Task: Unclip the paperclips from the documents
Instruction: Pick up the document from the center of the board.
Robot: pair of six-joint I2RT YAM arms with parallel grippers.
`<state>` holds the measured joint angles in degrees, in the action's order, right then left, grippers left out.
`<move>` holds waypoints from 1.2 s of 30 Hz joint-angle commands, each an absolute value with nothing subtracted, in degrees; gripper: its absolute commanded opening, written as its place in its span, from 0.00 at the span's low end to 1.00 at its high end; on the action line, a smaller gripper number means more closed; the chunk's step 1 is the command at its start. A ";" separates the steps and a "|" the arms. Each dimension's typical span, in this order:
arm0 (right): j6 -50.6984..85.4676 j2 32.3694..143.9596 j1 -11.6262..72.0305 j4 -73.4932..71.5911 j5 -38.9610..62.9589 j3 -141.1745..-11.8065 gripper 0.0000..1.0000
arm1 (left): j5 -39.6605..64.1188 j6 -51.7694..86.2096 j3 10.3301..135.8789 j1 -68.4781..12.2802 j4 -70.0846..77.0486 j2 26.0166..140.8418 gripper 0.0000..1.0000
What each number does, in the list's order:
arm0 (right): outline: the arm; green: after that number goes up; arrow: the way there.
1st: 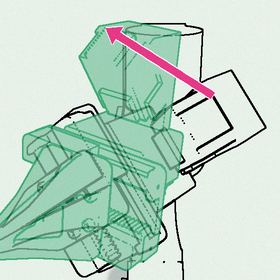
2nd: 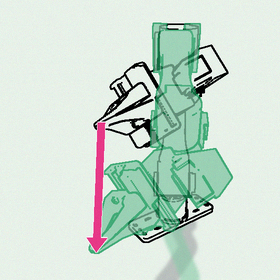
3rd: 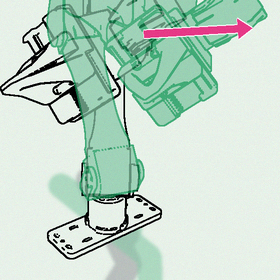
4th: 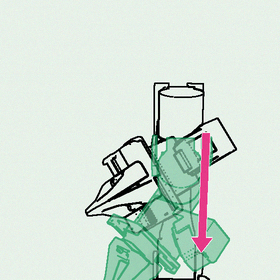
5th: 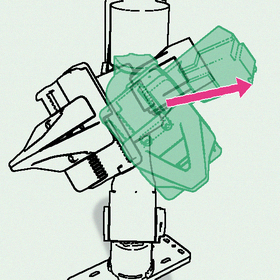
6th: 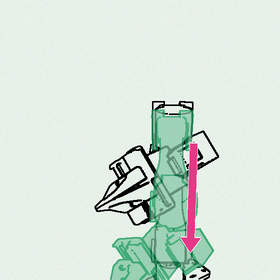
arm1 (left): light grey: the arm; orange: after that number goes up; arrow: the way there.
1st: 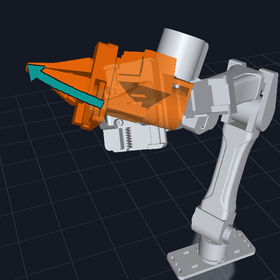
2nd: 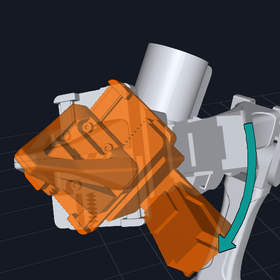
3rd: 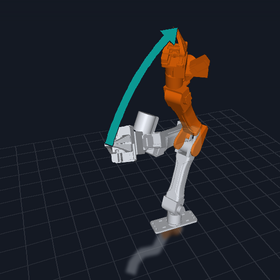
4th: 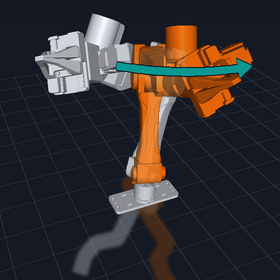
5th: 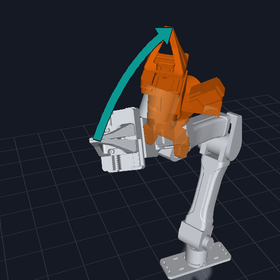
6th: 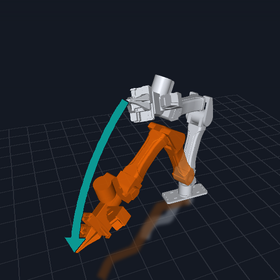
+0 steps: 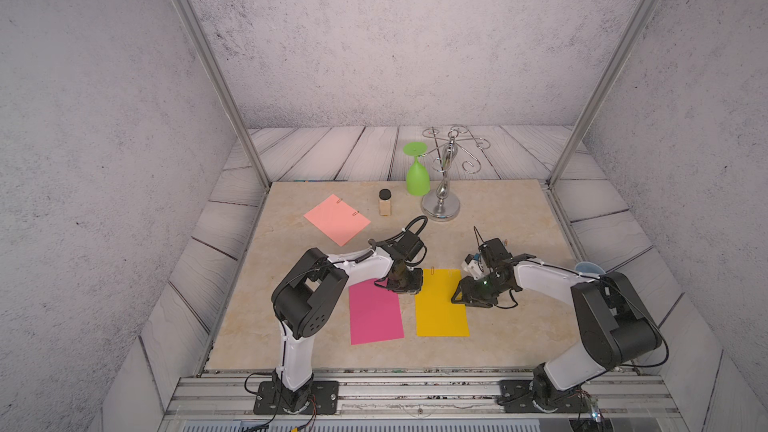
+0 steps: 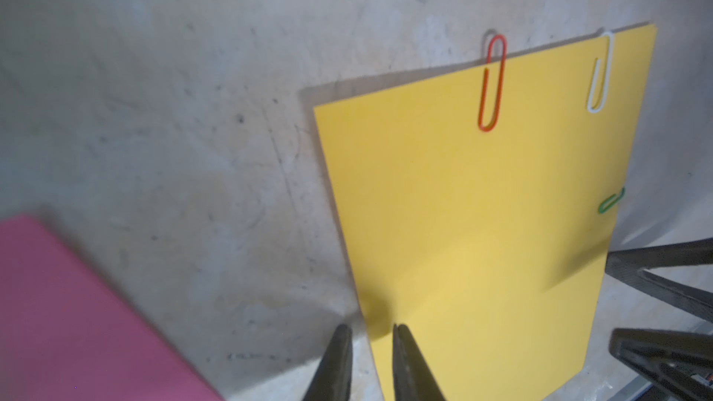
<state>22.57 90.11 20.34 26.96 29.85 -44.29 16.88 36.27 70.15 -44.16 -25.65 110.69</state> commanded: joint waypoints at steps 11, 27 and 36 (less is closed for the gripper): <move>23.03 93.72 20.92 27.51 27.07 -43.33 0.53 | 16.61 36.93 71.72 -44.65 -27.16 113.20 0.22; 23.29 94.57 21.39 26.86 27.21 -43.38 0.48 | 16.70 37.04 71.98 -44.82 -27.76 113.91 0.16; 22.49 93.21 21.30 28.83 24.48 -43.50 0.52 | 16.52 37.15 71.54 -44.75 -27.68 113.64 0.15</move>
